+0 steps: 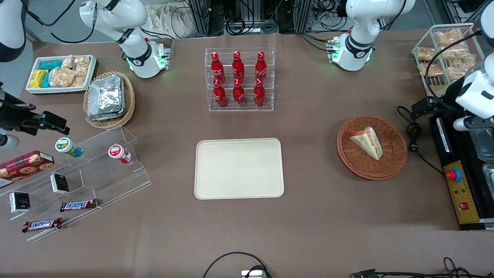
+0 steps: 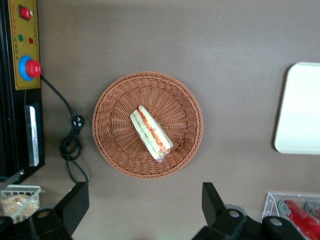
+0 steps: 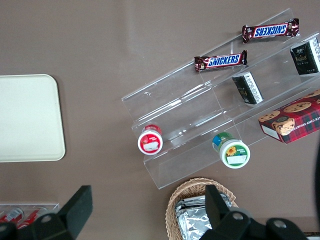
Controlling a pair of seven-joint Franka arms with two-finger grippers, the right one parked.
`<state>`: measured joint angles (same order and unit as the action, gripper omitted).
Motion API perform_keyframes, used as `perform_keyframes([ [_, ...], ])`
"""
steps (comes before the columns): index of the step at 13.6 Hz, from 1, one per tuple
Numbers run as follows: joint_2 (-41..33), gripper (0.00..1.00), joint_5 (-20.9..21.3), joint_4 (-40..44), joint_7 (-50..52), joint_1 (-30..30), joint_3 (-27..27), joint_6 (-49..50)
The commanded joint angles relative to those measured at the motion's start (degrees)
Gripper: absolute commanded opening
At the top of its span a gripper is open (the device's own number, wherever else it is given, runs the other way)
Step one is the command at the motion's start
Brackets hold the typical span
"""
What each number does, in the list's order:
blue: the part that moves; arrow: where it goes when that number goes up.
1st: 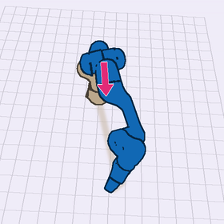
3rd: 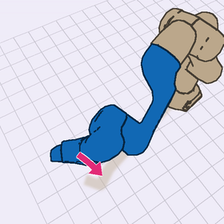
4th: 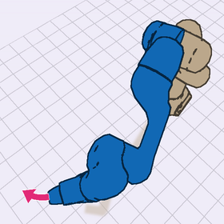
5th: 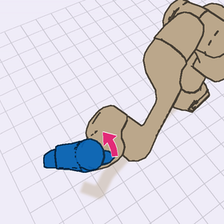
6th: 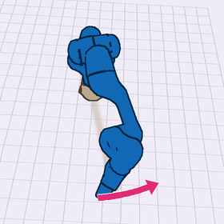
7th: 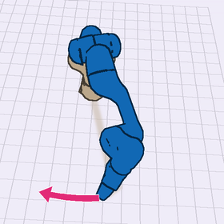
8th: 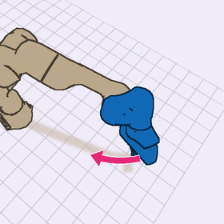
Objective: Place sandwich from basket to tray
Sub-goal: 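Move the left gripper over the wrapped sandwich in the wicker basket, then lower the open left gripper and close it on the sandwich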
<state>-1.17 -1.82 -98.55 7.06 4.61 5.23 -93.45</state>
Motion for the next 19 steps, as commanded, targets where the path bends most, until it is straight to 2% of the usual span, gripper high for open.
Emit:
perform_keyframes([
  [1, -4.4, 1.0, 0.3, -11.1, 7.2, 0.4, 0.4, -8.6],
  [5, -9.3, 1.0, 0.3, -27.4, 15.3, 0.1, 0.7, -23.8],
  [11, -9.2, 1.0, 0.3, -36.0, 25.7, -0.3, 2.3, -32.8],
  [19, -6.7, 1.0, 0.2, -47.7, 29.9, -0.2, 2.9, -49.6],
])
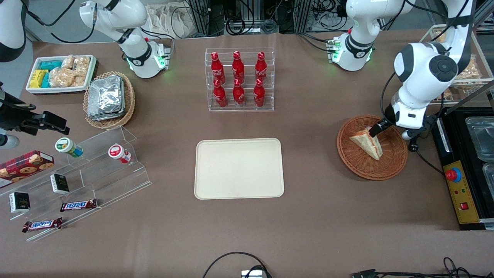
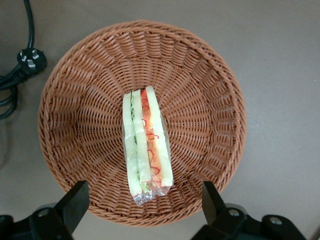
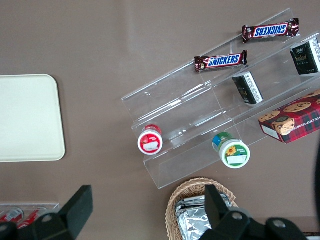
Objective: Place sandwich from basket to tray
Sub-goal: 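Lower the open left gripper and close it on the sandwich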
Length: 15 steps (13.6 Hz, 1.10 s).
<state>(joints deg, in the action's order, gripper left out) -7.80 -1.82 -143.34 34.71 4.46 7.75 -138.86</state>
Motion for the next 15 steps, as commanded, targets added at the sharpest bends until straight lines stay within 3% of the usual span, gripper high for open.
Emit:
perform_keyframes([
  [1, 1.0, 1.0, 0.2, -3.3, 2.5, -0.1, 0.4, -5.3],
  [13, 9.7, 1.0, 0.2, -4.7, 2.7, -0.1, 0.3, -15.4],
  [15, 10.3, 0.93, 0.1, -5.0, 2.8, -0.1, 0.3, -16.5],
])
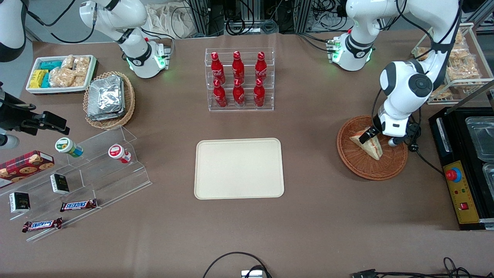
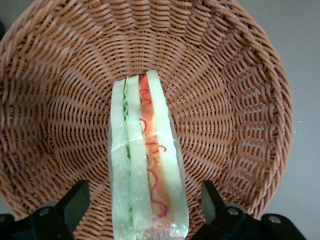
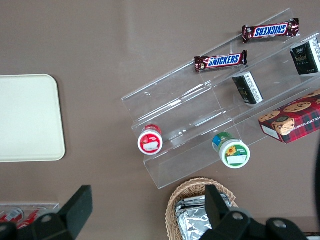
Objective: Place sandwich from basket to tray
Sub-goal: 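Lower the open left gripper and close it on the sandwich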
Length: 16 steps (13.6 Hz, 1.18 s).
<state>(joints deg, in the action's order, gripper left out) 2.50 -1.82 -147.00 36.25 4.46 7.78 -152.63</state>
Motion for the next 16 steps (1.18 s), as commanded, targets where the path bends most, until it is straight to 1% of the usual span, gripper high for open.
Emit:
perform_keyframes([
  [1, 0.5, 0.84, 0.2, -1.5, 1.3, -0.1, 0.3, -3.6],
  [5, 1.0, 0.31, 0.2, -1.6, 1.2, -0.1, 0.3, -4.3],
  [6, 1.0, 0.24, 0.2, -1.6, 1.2, -0.1, 0.3, -4.3],
  [7, 0.6, 0.22, 0.2, -1.5, 0.9, -0.1, 0.3, -4.3],
  [9, -1.9, 0.21, 0.2, -0.9, 0.6, -0.1, 0.4, -2.2],
  [12, -6.4, 0.21, 1.1, 1.4, -2.2, -0.1, 1.4, 5.3],
  [14, -7.9, 0.21, 1.3, 3.7, -5.9, -0.1, 3.0, 9.3],
  [16, -7.8, 0.21, 3.1, 8.1, -10.2, -0.1, 3.7, 14.6],
])
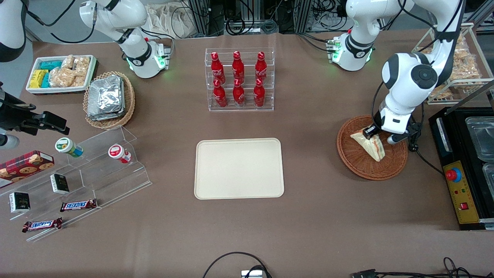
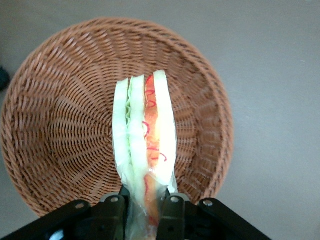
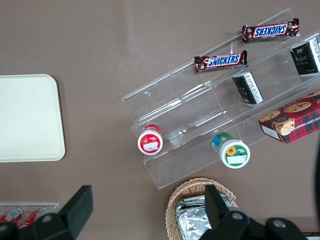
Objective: Place sandwich from basket to tray
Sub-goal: 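Lift the sandwich out of the basket with the left gripper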
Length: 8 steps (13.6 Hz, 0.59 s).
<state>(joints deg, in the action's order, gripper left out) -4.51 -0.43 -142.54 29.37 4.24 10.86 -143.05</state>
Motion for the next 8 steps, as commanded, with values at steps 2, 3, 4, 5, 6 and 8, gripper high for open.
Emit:
perform_keyframes([
  [2, -0.1, 0.21, 2.6, 8.0, -9.6, 0.2, 3.0, 10.6],
  [3, 0.0, 0.21, 2.6, 9.5, -13.3, 0.1, 3.7, 12.3],
  [4, 0.1, 0.21, 2.8, 10.4, -16.8, 0.1, 5.3, 13.5],
  [5, 0.2, 0.21, 3.1, 11.0, -19.4, 0.1, 6.6, 13.8],
  [6, 0.3, 0.22, 5.0, 11.1, -21.3, 0.1, 7.2, 13.8],
  [8, 0.3, 0.24, 7.7, 11.6, -23.0, 0.1, 10.1, 13.4],
])
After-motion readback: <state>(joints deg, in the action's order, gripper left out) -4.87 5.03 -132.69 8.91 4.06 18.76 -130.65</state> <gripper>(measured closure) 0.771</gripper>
